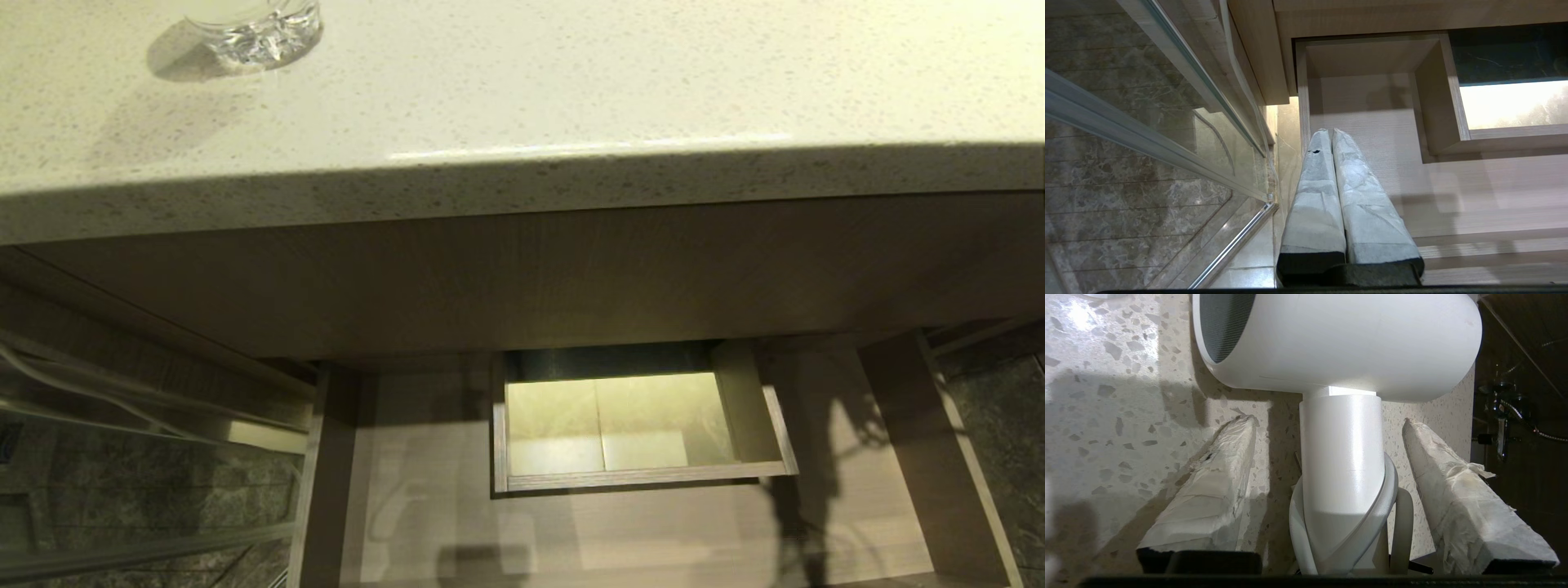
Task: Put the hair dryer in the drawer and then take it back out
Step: Place it on the countertop, then close the drawer
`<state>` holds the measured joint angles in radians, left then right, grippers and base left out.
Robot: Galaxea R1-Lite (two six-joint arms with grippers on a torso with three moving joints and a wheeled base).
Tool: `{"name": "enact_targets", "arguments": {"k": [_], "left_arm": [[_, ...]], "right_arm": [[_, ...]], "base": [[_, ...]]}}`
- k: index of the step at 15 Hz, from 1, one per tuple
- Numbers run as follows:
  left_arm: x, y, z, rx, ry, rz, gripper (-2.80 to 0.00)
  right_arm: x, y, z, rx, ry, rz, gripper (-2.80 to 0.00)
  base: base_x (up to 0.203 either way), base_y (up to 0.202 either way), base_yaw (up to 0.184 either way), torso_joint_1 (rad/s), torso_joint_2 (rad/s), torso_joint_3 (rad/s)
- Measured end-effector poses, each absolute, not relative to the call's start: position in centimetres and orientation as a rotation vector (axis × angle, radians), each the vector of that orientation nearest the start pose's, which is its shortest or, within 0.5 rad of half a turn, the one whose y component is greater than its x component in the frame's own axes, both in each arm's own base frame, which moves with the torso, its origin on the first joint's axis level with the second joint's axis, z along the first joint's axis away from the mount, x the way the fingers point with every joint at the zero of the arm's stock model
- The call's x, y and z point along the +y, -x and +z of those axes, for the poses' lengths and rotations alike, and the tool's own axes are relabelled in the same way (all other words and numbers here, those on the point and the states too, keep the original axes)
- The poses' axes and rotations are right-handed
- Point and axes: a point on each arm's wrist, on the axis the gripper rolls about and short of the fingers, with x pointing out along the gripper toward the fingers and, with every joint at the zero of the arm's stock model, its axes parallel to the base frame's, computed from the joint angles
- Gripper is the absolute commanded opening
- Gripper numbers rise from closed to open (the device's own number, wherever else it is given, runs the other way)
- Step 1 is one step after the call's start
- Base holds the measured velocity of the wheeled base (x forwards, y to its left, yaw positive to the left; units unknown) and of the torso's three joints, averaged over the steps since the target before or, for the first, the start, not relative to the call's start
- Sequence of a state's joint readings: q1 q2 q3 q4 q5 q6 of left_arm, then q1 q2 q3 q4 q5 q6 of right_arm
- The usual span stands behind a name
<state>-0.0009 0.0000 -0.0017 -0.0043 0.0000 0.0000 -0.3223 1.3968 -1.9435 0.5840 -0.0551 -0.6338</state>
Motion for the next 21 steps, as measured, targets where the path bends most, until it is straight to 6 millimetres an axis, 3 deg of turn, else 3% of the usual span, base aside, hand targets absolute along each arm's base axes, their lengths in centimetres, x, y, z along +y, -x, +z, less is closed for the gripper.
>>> {"name": "enact_targets", "arguments": {"k": [3, 4, 7, 11, 16, 21], "left_arm": [[0.0, 2.3, 7.6, -0.006, 0.0, -0.002, -2.8], [0.0, 2.3, 7.6, -0.006, 0.0, -0.002, -2.8], [0.0, 2.3, 7.6, -0.006, 0.0, -0.002, -2.8], [0.0, 2.3, 7.6, -0.006, 0.0, -0.002, -2.8], [0.0, 2.3, 7.6, -0.006, 0.0, -0.002, -2.8], [0.0, 2.3, 7.6, -0.006, 0.0, -0.002, -2.8]], "right_arm": [[-4.5, -13.1, 45.5, 0.101, 0.635, -0.364, 0.0], [-4.1, -12.0, 45.7, 0.079, 0.638, -0.36, -2.8], [-2.7, -8.0, 45.5, 0.077, 0.656, -0.329, -2.8], [-1.2, -3.5, 42.5, 0.286, 0.606, -0.262, -2.8], [-0.6, -1.7, 40.7, 0.389, 0.347, -0.27, -2.8], [0.0, 0.2, 40.4, 0.37, 0.339, -0.273, -2.8]], "base": [[0.0, 0.0, 0.0, 0.0, 0.0, 0.0], [0.0, 0.0, 0.0, 0.0, 0.0, 0.0], [0.0, 0.0, 0.0, 0.0, 0.0, 0.0], [0.0, 0.0, 0.0, 0.0, 0.0, 0.0], [0.0, 0.0, 0.0, 0.0, 0.0, 0.0], [0.0, 0.0, 0.0, -0.331, 0.09, -0.242]]}}
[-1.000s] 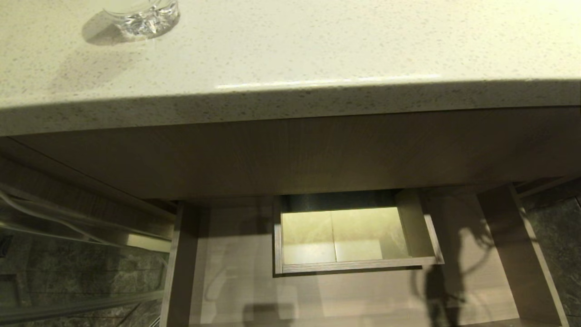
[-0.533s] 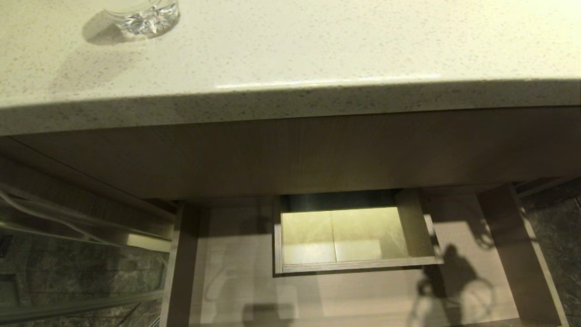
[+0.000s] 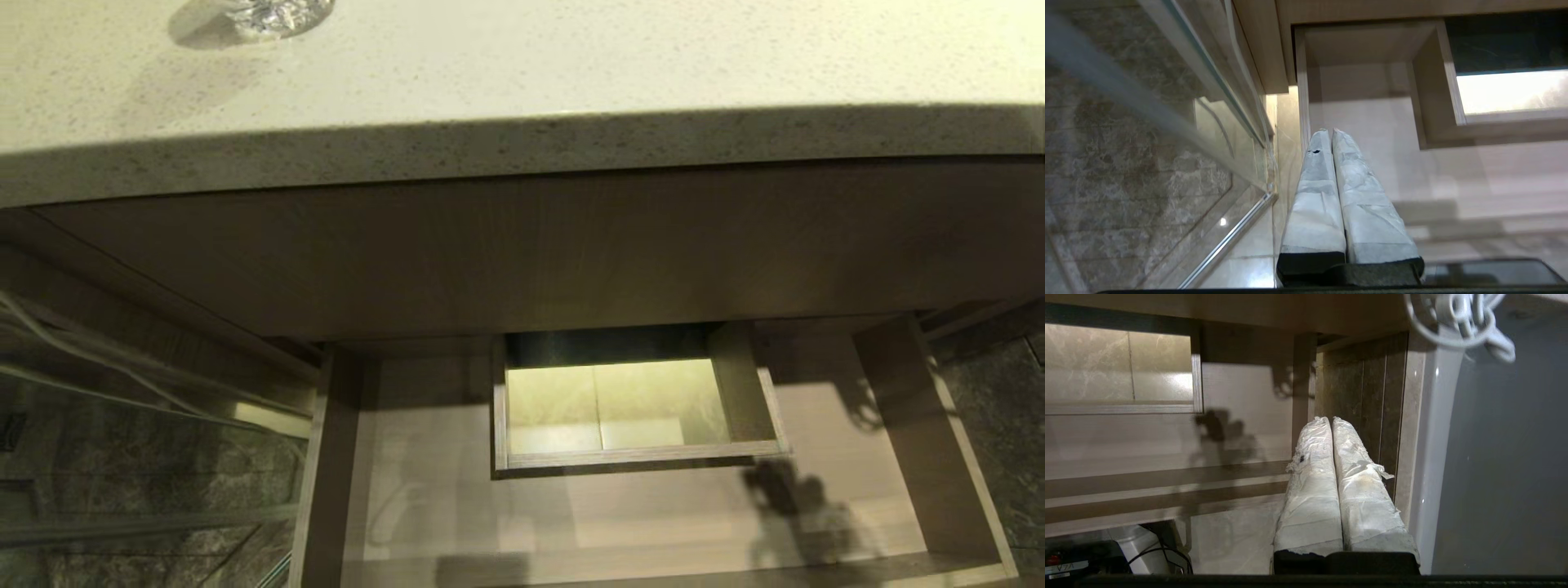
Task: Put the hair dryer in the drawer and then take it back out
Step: Close the drawer
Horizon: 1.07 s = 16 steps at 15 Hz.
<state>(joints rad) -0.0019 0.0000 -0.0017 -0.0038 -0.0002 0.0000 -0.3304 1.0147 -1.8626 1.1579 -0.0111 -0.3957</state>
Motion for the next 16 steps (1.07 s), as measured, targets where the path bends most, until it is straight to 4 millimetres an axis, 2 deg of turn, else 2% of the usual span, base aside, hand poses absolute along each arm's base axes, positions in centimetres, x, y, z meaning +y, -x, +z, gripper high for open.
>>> {"name": "enact_targets", "arguments": {"k": [5, 13, 16], "left_arm": [[0.0, 2.3, 7.6, -0.006, 0.0, -0.002, -2.8], [0.0, 2.3, 7.6, -0.006, 0.0, -0.002, -2.8], [0.0, 2.3, 7.6, -0.006, 0.0, -0.002, -2.8]], "right_arm": [[0.6, 1.6, 40.1, 0.344, 0.351, -0.274, -2.8], [0.7, 2.0, 39.5, 0.356, 0.347, -0.278, -2.8], [0.7, 2.1, 39.4, 0.36, 0.341, -0.28, -2.8]], "base": [[0.0, 0.0, 0.0, -0.425, 0.05, -0.356], [0.0, 0.0, 0.0, -0.373, -0.01, -0.396], [0.0, 0.0, 0.0, -0.21, 0.09, -0.087]]}}
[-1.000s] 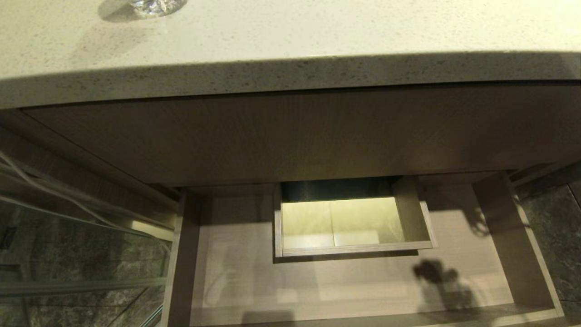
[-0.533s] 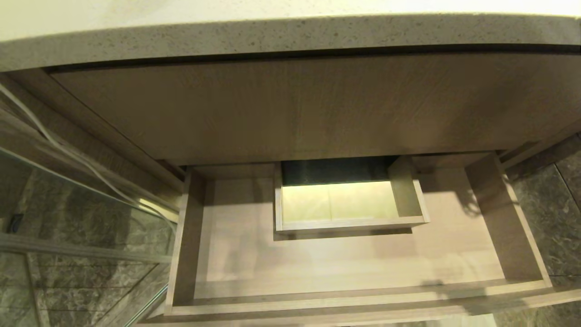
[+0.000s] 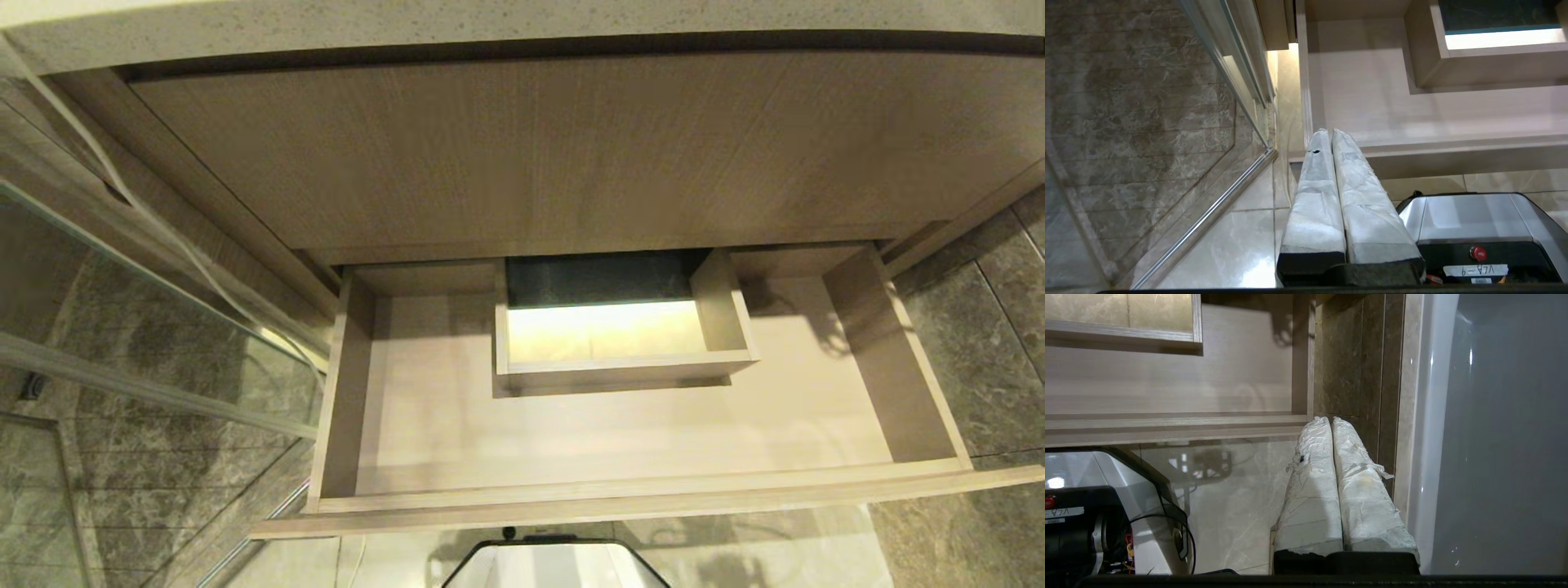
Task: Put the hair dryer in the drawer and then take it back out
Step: Close the drawer
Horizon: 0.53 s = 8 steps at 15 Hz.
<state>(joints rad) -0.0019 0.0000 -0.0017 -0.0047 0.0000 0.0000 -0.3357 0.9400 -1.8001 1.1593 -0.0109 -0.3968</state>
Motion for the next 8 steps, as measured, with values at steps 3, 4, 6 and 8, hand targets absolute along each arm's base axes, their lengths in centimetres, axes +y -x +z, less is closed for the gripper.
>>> {"name": "enact_targets", "arguments": {"k": [3, 4, 6, 8], "left_arm": [[0.0, 2.3, 7.6, -0.006, 0.0, -0.002, -2.8], [0.0, 2.3, 7.6, -0.006, 0.0, -0.001, -2.8], [0.0, 2.3, 7.6, -0.005, 0.0, -0.002, -2.8], [0.0, 2.3, 7.6, -0.004, 0.0, -0.002, -2.8]], "right_arm": [[0.8, 2.3, 38.9, 0.372, 0.337, -0.278, -2.8], [0.8, 2.4, 38.8, 0.374, 0.337, -0.278, -2.8], [0.9, 2.6, 38.5, 0.381, 0.336, -0.278, -2.8], [0.9, 2.7, 38.0, 0.398, 0.333, -0.276, -2.8]], "base": [[0.0, 0.0, 0.0, -0.291, 0.41, 0.084], [0.0, 0.0, 0.0, -0.317, 0.41, 0.103], [0.0, 0.0, 0.0, -0.161, 0.35, 0.213], [0.0, 0.0, 0.0, -0.082, 0.37, 0.309]]}}
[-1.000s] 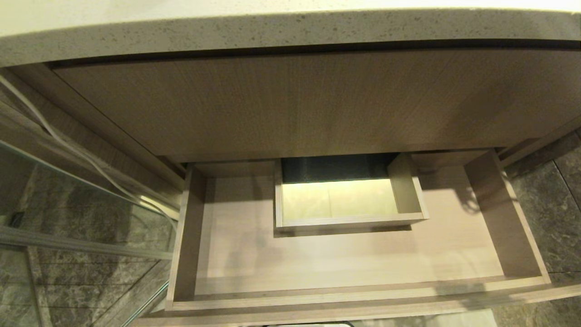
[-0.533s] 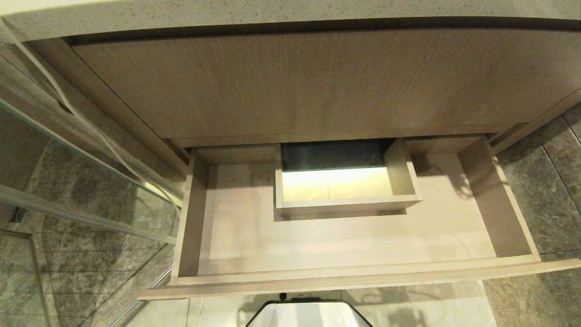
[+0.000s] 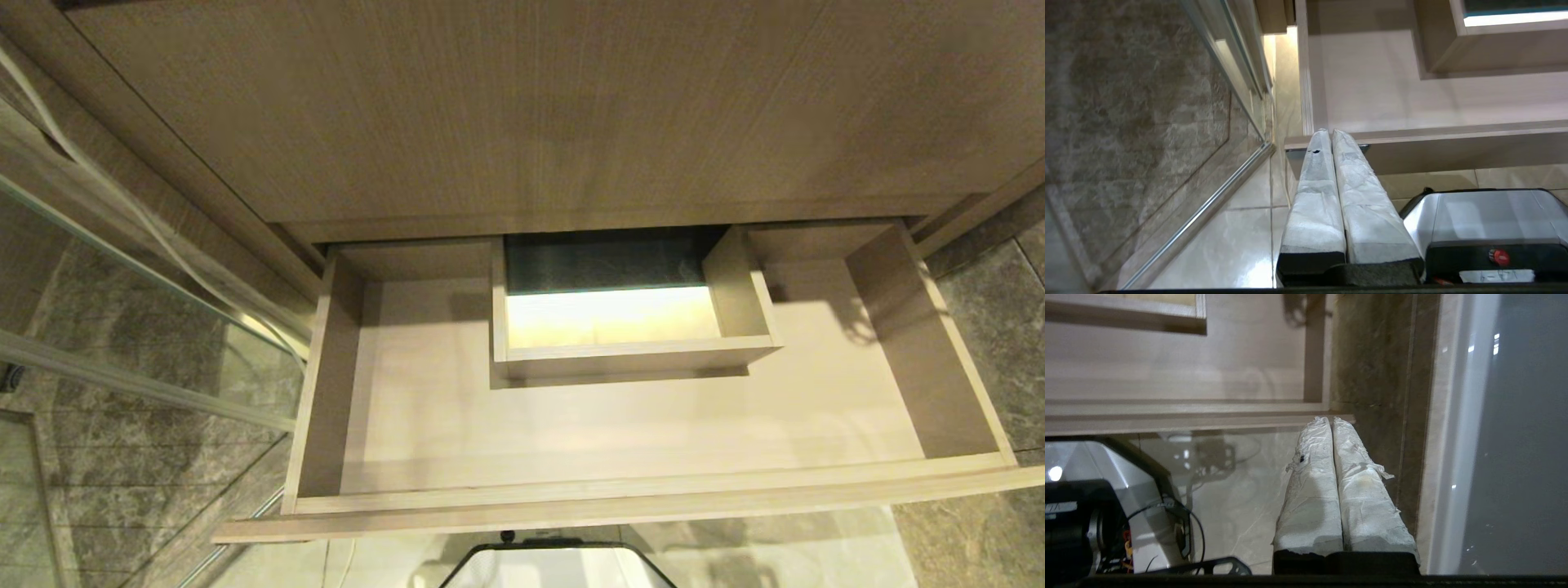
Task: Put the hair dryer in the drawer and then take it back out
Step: Close the drawer
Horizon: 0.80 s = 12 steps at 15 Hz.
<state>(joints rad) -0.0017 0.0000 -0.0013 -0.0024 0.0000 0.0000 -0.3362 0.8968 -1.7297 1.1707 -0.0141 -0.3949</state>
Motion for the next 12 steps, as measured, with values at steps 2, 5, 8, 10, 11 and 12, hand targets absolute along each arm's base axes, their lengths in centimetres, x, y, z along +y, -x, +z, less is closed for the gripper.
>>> {"name": "enact_targets", "arguments": {"k": [2, 5, 8, 10, 11, 12], "left_arm": [[0.0, 2.3, 7.7, -0.008, 0.0, -0.002, -2.8], [0.0, 2.3, 7.6, -0.006, 0.0, -0.001, -2.8], [0.0, 2.3, 7.6, -0.007, 0.0, -0.002, -2.8], [0.0, 2.3, 7.6, -0.006, 0.0, -0.002, -2.8], [0.0, 2.3, 7.7, -0.007, 0.0, -0.002, -2.8], [0.0, 2.3, 7.6, -0.006, 0.0, -0.002, -2.8]], "right_arm": [[0.9, 2.8, 37.7, 0.411, 0.33, -0.278, -2.8], [0.9, 2.7, 37.2, 0.437, 0.326, -0.279, -2.8], [0.6, 2.2, 36.3, 0.505, 0.326, -0.327, -2.8], [0.1, 1.7, 35.3, 0.634, 0.339, -0.42, -2.8], [-0.2, 1.2, 34.7, 0.723, 0.35, -0.469, -2.8], [-0.6, 0.6, 33.8, 0.816, 0.359, -0.497, -2.8]], "base": [[0.0, 0.0, 0.0, -0.054, 0.37, 0.284], [0.0, 0.0, 0.0, -0.026, 0.36, 0.346], [0.0, 0.0, 0.0, -0.014, 0.31, 0.309], [0.0, 0.0, 0.0, 0.074, 0.18, 0.244], [0.0, 0.0, 0.0, 0.085, 0.12, 0.193], [0.0, 0.0, 0.0, 0.053, 0.13, 0.125]]}}
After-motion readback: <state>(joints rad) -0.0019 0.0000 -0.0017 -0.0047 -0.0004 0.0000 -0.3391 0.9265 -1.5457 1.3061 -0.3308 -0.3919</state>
